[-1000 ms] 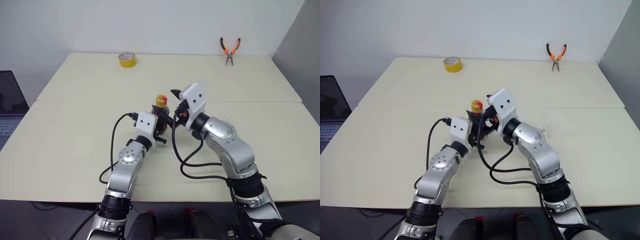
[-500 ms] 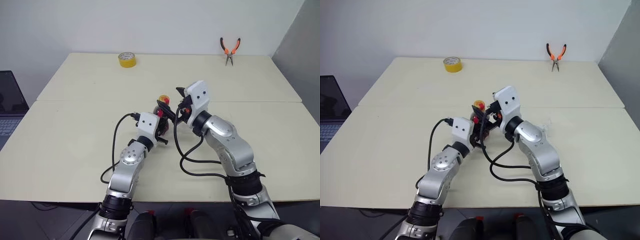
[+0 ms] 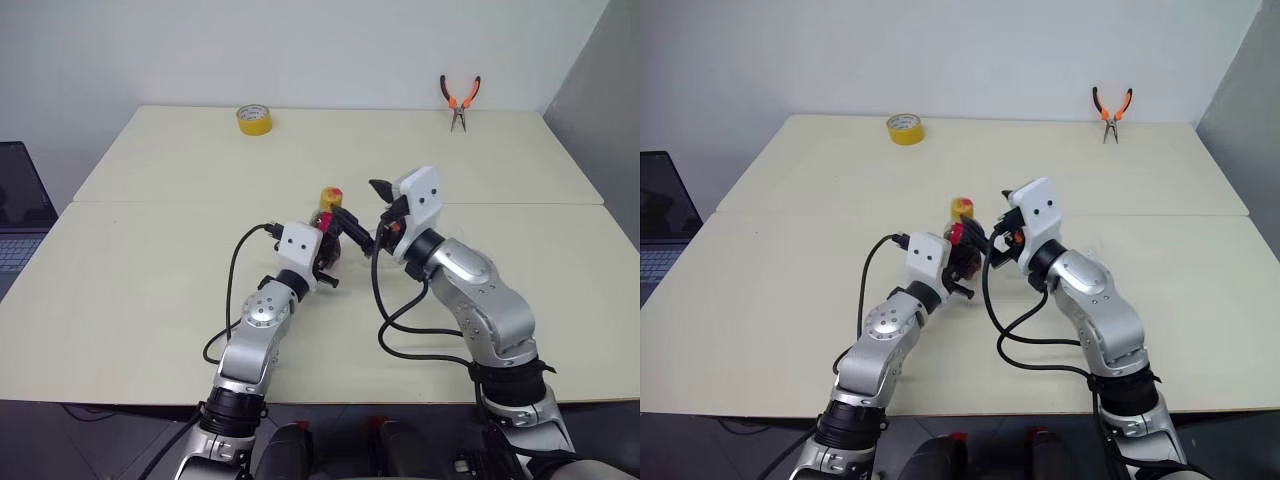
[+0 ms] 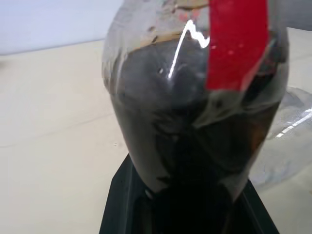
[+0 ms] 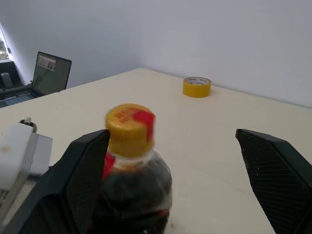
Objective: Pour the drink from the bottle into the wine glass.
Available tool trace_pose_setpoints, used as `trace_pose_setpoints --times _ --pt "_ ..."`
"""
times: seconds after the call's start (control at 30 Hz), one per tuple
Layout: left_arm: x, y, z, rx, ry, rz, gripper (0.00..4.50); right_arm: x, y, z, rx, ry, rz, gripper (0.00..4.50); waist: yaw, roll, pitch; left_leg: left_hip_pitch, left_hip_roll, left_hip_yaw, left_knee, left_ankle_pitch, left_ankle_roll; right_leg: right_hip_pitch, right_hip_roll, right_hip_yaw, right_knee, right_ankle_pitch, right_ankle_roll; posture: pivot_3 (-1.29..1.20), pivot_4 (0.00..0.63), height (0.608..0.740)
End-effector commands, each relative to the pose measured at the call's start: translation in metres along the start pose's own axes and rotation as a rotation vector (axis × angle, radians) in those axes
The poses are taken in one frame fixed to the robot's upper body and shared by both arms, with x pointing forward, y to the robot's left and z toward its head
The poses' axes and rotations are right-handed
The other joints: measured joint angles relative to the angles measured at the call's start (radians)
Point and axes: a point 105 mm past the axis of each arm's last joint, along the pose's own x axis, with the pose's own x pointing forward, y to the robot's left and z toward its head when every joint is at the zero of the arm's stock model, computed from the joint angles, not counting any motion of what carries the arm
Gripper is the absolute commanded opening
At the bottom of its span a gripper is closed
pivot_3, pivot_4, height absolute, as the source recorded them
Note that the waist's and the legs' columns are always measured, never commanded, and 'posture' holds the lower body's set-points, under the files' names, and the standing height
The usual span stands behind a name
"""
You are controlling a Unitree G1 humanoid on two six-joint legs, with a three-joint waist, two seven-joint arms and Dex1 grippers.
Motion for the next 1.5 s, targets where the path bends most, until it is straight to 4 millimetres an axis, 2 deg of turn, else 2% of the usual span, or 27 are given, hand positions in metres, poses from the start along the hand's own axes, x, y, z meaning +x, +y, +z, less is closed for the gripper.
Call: trace_pose_setpoints --times 0.03,0.2,0.27,0.33,0.4,0.57,0.8,1.1,1.27,1.5 --pt "0.000 0.003 0.021 0.018 -0.087 0.009 0.64 -0.011 -0.016 0.010 -0.017 -0.034 -0.068 4.41 0.000 0.000 0.000 0.000 0.000 0.000 0.000 0.000 0.000 0.000 0.000 0.000 0.000 0.000 0.000 0.00 0.150 0.740" --pt "0.000 0.003 0.022 0.019 -0.087 0.010 0.64 -0.018 -0.019 0.005 -0.028 -0.007 -0.069 4.41 0.000 0.000 0.000 0.000 0.000 0.000 0.000 0.000 0.000 0.000 0.000 0.000 0.000 0.000 0.000 0.00 0.150 0.740" --pt "0.000 0.003 0.022 0.021 -0.087 0.009 0.64 -0.018 -0.003 0.007 -0.041 0.002 0.019 4.41 -0.001 0.000 0.000 0.000 0.000 0.000 0.000 0.000 0.000 0.000 0.000 0.000 0.000 0.000 0.000 0.00 0.150 0.740" --pt "0.000 0.002 0.022 0.021 -0.087 0.006 0.64 -0.012 0.016 0.017 -0.038 -0.022 0.087 4.41 -0.002 0.000 0.000 0.000 0.000 0.000 0.000 0.000 0.000 0.000 0.000 0.001 0.000 0.000 0.000 0.00 0.150 0.740" --pt "0.001 0.002 0.022 0.020 -0.088 0.003 0.64 -0.005 0.025 0.023 -0.038 -0.036 0.102 4.41 -0.006 0.000 0.000 0.000 0.001 0.000 0.000 0.000 0.000 0.000 0.001 0.001 0.000 0.000 0.000 0.00 0.150 0.740" --pt "0.001 0.001 0.022 0.022 -0.089 -0.003 0.64 0.012 0.036 0.030 -0.040 -0.062 0.099 4.41 -0.002 0.000 0.000 0.000 0.001 0.000 0.000 0.000 0.000 0.000 0.001 0.000 0.000 0.000 0.000 0.00 0.150 0.740" --pt "0.002 0.002 0.022 0.026 -0.090 0.000 0.64 0.029 0.042 0.032 -0.070 -0.071 0.091 4.41 -0.001 0.000 0.000 0.000 0.000 0.000 0.000 0.000 0.000 0.000 0.000 0.000 0.000 0.000 0.000 0.00 0.150 0.740" --pt "0.002 0.001 0.023 0.026 -0.093 0.001 0.64 0.033 0.028 0.025 -0.091 -0.047 0.028 4.41 -0.001 0.000 0.000 0.000 0.000 0.000 0.000 0.000 0.000 0.000 0.000 0.000 0.000 0.000 0.000 0.00 0.150 0.740" --pt "0.001 0.004 0.023 0.026 -0.093 0.004 0.64 0.019 0.009 0.018 -0.076 -0.025 -0.027 4.41 -0.001 0.000 0.000 0.000 0.000 0.000 0.000 0.000 0.000 0.000 0.000 0.000 0.000 0.000 0.000 0.00 0.150 0.740" --pt "0.000 0.005 0.023 0.027 -0.092 0.001 0.64 0.003 -0.001 0.019 -0.065 -0.019 -0.046 4.41 -0.001 0.000 0.000 0.000 0.000 0.000 0.000 0.000 0.000 0.000 0.000 0.000 0.000 0.000 0.000 0.00 0.150 0.740"
